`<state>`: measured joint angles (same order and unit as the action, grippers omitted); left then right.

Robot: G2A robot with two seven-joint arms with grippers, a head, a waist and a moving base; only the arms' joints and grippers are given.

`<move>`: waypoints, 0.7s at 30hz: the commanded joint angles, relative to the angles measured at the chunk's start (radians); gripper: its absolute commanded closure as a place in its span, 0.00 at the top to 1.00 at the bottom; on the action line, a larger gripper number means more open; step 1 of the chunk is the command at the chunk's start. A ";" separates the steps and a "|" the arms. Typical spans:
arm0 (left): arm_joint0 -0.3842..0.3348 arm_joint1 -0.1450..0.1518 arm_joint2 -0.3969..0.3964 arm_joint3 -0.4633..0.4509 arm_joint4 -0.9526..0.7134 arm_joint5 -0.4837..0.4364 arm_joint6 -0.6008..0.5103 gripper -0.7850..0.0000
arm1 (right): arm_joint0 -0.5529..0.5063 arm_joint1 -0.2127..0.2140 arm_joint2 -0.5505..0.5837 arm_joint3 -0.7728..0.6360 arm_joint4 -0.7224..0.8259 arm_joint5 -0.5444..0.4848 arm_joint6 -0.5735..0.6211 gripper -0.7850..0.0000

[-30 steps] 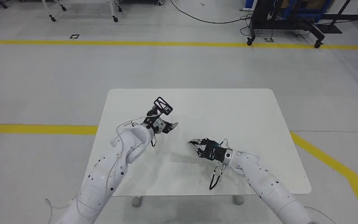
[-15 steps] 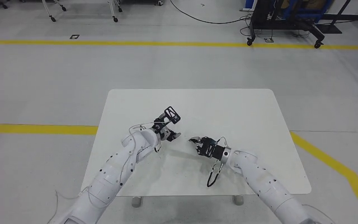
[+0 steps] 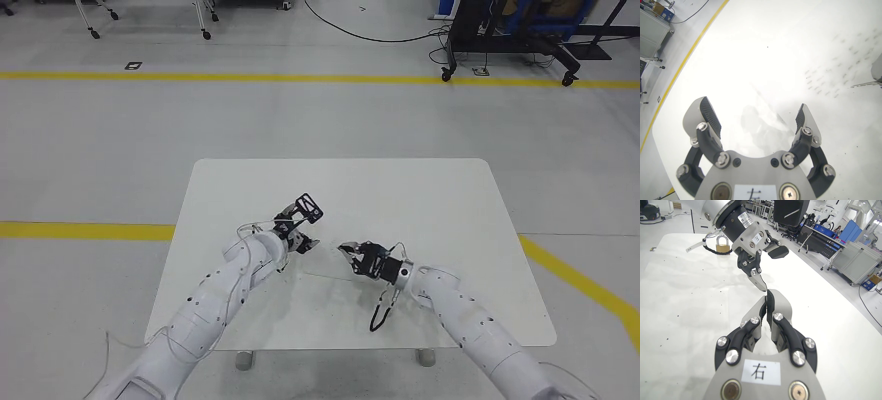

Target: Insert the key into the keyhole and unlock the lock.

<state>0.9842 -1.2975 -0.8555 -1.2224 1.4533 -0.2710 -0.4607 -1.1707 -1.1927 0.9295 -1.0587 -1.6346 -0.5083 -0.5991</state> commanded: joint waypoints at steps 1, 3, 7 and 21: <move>0.009 0.005 -0.029 -0.018 -0.019 0.000 0.015 1.00 | -0.012 0.007 0.014 -0.027 -0.008 0.002 -0.007 0.00; 0.026 0.015 -0.065 -0.061 -0.021 -0.007 0.026 1.00 | -0.030 0.016 0.034 -0.065 -0.020 0.003 -0.002 0.00; 0.105 0.049 -0.186 -0.221 -0.025 -0.029 0.048 1.00 | -0.085 0.040 0.086 -0.172 -0.035 -0.014 0.003 0.00; 0.255 0.077 -0.333 -0.387 -0.140 -0.049 0.184 1.00 | -0.109 0.040 0.086 -0.218 0.038 -0.078 0.010 0.00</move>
<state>1.2265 -1.2176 -1.1827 -1.6211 1.3805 -0.3224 -0.3278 -1.2775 -1.1497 1.0250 -1.2671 -1.6383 -0.5427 -0.5986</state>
